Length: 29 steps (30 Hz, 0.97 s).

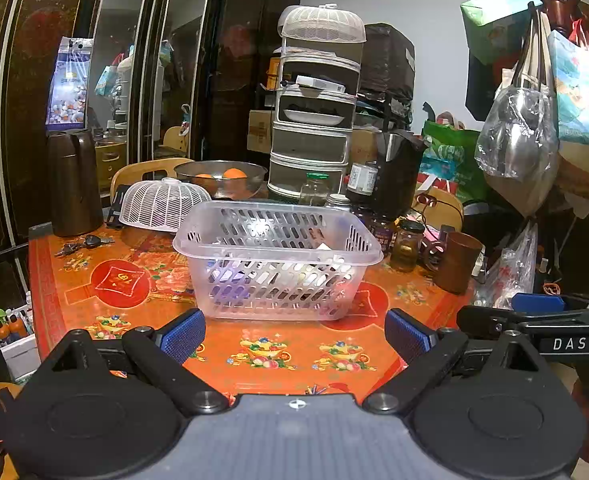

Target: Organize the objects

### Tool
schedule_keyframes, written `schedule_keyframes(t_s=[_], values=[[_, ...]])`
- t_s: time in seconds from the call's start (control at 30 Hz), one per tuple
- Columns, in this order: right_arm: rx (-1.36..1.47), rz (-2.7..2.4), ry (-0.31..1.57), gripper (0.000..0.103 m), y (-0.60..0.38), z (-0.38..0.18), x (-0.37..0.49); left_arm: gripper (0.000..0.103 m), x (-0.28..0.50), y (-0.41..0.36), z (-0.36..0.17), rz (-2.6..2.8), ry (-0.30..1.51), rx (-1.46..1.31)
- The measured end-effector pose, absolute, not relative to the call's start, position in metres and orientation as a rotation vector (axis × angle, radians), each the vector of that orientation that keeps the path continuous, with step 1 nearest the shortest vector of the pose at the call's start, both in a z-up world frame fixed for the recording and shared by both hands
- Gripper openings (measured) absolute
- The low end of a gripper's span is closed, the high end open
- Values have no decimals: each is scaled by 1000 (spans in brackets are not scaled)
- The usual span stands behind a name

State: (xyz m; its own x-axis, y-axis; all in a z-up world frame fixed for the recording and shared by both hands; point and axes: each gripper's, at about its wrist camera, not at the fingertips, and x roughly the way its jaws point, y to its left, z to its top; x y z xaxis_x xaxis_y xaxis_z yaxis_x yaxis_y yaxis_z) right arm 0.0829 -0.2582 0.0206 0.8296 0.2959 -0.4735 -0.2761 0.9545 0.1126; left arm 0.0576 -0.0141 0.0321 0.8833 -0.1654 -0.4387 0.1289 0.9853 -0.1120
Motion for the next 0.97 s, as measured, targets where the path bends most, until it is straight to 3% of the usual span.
schedule_keyframes(t_s=[0.97], values=[[36, 309, 504, 103, -258, 22, 83, 98, 56, -10, 35, -124, 422, -83]])
